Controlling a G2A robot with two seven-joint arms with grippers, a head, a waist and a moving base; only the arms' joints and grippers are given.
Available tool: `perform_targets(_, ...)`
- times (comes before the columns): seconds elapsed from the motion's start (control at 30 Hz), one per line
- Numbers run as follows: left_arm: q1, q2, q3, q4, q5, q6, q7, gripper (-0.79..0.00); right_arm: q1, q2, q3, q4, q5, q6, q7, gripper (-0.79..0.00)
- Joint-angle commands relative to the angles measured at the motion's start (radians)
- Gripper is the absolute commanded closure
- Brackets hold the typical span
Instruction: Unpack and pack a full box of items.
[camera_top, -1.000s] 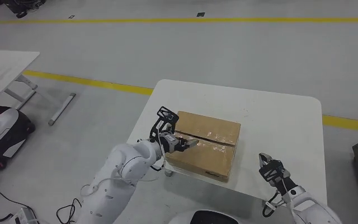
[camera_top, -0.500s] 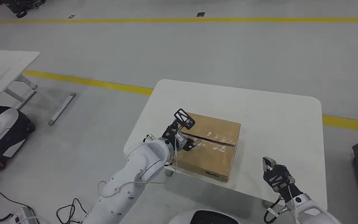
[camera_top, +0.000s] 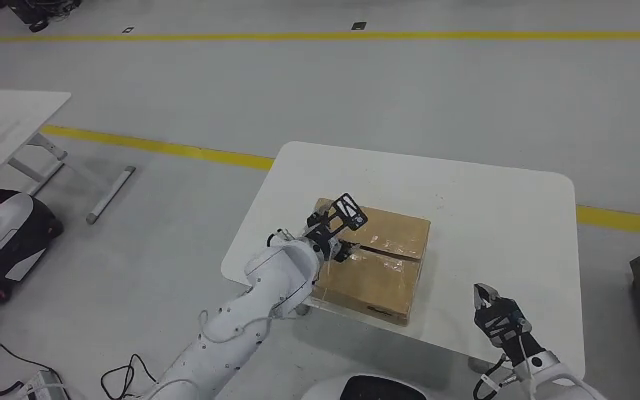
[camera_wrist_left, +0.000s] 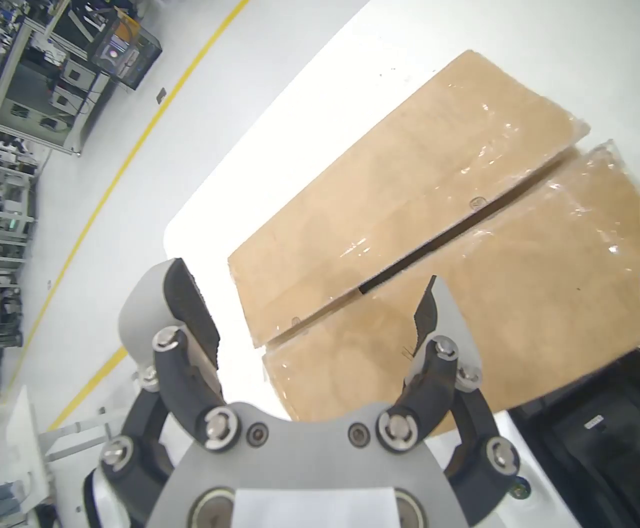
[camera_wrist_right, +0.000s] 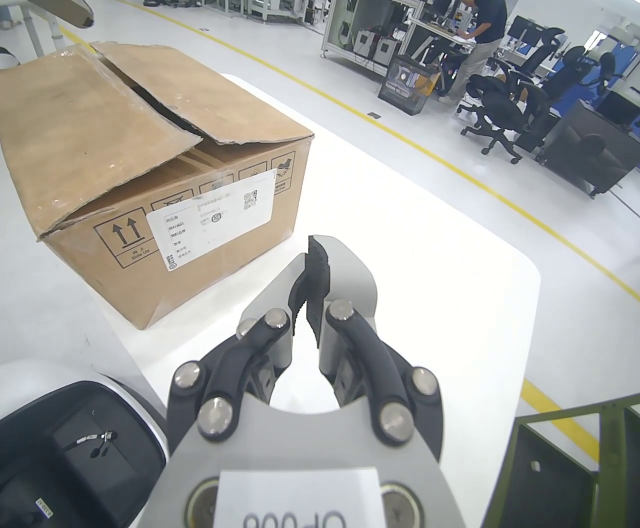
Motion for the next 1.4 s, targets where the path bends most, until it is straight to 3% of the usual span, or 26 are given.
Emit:
perform_targets(0.0, -0.042, -0.004, 0.046, 0.052, 0.129, 0.021, 0.003, -0.785, -0.004, 0.000, 0.001, -0.002, -0.002, 0.003, 0.001, 0.000)
perform_targets(0.17, -0.088, -0.019, 0.109, 0.121, 0.160, 0.012, -0.003, -0.785, -0.011, 0.002, 0.010, -0.003, -0.005, 0.006, 0.004, 0.000)
perform_targets(0.53, -0.066, -0.024, 0.143, 0.133, 0.222, -0.055, -0.002, -0.785, -0.010, 0.003, 0.016, -0.001, -0.005, 0.004, 0.008, 0.000)
perform_targets(1.0, -0.127, -0.055, 0.242, 0.254, 0.446, 0.049, 0.019, -0.785, -0.017, 0.002, 0.016, 0.000, -0.006, 0.010, -0.001, 0.000)
perform_targets(1.1, -0.140, -0.061, 0.253, 0.280, 0.479, 0.066, 0.033, -0.425, -0.021, 0.003, 0.015, -0.003, -0.007, 0.010, -0.004, 0.000)
perform_targets(1.13, -0.143, -0.063, 0.257, 0.287, 0.493, 0.075, 0.038, -0.391, -0.022, 0.003, 0.016, -0.003, -0.007, 0.010, -0.004, 0.000)
perform_targets(1.2, -0.146, -0.069, 0.259, 0.295, 0.484, 0.084, 0.048, -0.058, -0.023, 0.003, 0.016, -0.004, -0.007, 0.010, -0.004, 0.000)
perform_targets(1.23, -0.148, -0.071, 0.260, 0.294, 0.486, 0.089, 0.057, 0.000, -0.024, 0.003, 0.017, -0.005, -0.007, 0.010, -0.005, 0.000)
perform_targets(1.37, -0.137, -0.075, 0.248, 0.275, 0.462, 0.080, 0.084, 0.000, -0.026, 0.004, 0.024, -0.007, -0.007, 0.011, -0.006, 0.000)
